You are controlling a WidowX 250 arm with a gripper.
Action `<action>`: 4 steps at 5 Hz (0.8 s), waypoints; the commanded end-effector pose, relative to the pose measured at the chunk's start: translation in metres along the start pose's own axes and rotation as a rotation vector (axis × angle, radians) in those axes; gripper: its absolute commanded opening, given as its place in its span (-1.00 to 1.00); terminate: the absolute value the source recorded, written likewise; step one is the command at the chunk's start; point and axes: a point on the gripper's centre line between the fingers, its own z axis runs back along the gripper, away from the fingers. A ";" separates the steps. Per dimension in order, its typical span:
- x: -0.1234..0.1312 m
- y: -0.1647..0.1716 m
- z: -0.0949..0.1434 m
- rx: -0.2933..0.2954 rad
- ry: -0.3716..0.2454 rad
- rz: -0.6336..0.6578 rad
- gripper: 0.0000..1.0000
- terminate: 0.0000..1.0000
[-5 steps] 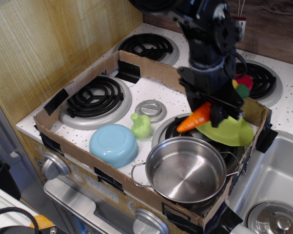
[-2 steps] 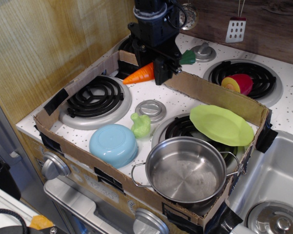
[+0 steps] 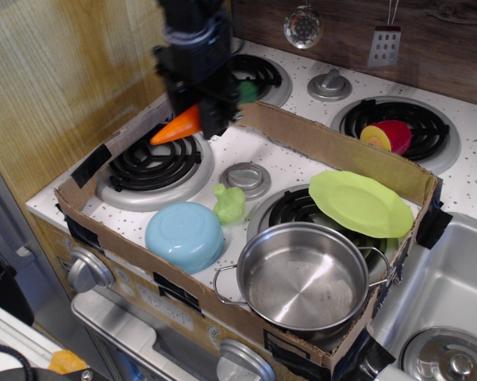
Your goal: Take carrot off plate
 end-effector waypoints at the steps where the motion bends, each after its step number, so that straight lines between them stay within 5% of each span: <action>1: -0.016 0.042 -0.023 0.051 -0.104 0.070 -1.00 -1.00; 2: -0.020 0.047 -0.037 0.038 -0.145 0.031 1.00 -1.00; 3: -0.019 0.042 -0.032 -0.036 -0.151 0.009 1.00 -1.00; 4: -0.010 0.036 -0.010 0.005 -0.105 -0.056 1.00 -1.00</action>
